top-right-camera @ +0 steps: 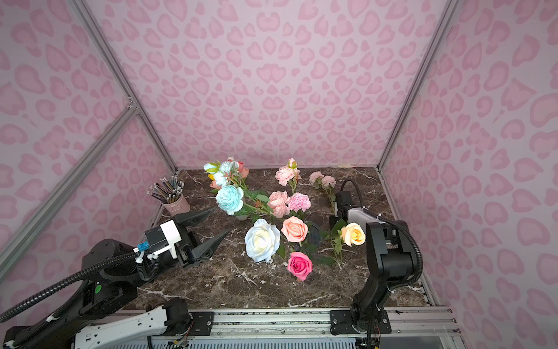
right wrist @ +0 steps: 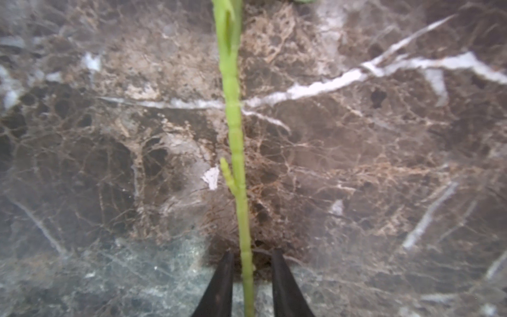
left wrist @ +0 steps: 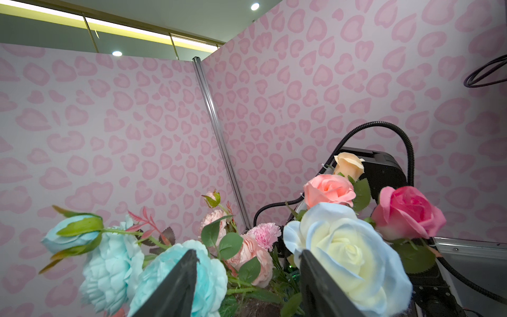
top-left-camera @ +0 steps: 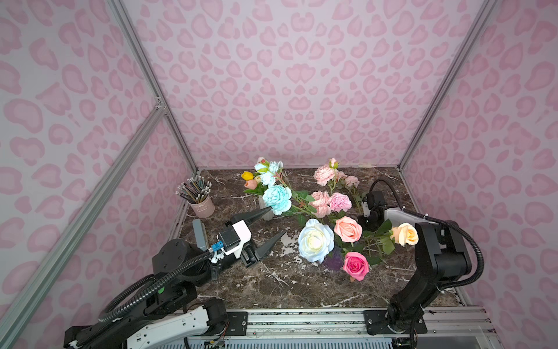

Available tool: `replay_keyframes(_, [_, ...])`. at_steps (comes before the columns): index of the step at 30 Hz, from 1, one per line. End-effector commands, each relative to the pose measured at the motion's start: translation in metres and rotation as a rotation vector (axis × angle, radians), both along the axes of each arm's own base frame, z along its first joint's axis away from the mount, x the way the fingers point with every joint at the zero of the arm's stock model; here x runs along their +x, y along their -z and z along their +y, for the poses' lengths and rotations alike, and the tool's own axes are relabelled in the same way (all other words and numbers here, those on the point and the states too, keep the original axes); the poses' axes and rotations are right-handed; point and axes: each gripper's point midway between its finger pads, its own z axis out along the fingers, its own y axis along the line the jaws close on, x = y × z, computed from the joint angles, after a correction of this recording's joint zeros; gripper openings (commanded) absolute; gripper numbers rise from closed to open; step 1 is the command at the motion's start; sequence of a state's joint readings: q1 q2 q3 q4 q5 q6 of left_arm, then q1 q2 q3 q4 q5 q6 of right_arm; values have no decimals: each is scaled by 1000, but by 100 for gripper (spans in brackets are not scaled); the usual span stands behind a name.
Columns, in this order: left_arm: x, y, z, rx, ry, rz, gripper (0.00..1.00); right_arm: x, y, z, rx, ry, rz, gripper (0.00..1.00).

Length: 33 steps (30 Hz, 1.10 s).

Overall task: Pick out pink flowers from the vase
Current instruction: Place the flower at the center of the board.

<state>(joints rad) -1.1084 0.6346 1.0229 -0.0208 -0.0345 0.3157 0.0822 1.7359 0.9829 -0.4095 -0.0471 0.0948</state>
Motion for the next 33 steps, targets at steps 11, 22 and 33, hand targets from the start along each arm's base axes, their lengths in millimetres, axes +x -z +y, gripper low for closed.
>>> replay_keyframes(11, [9,8,15,3,-65,93,61,8,-99,-13,106,117,-259,45])
replay_keyframes(22, [-30,104,-3,219,186,292,61,-33,-188,-46,183,364,-551,53])
replay_keyframes(33, [-34,185,-66,201,255,132,55,-59,-230,-4,458,282,-722,56])
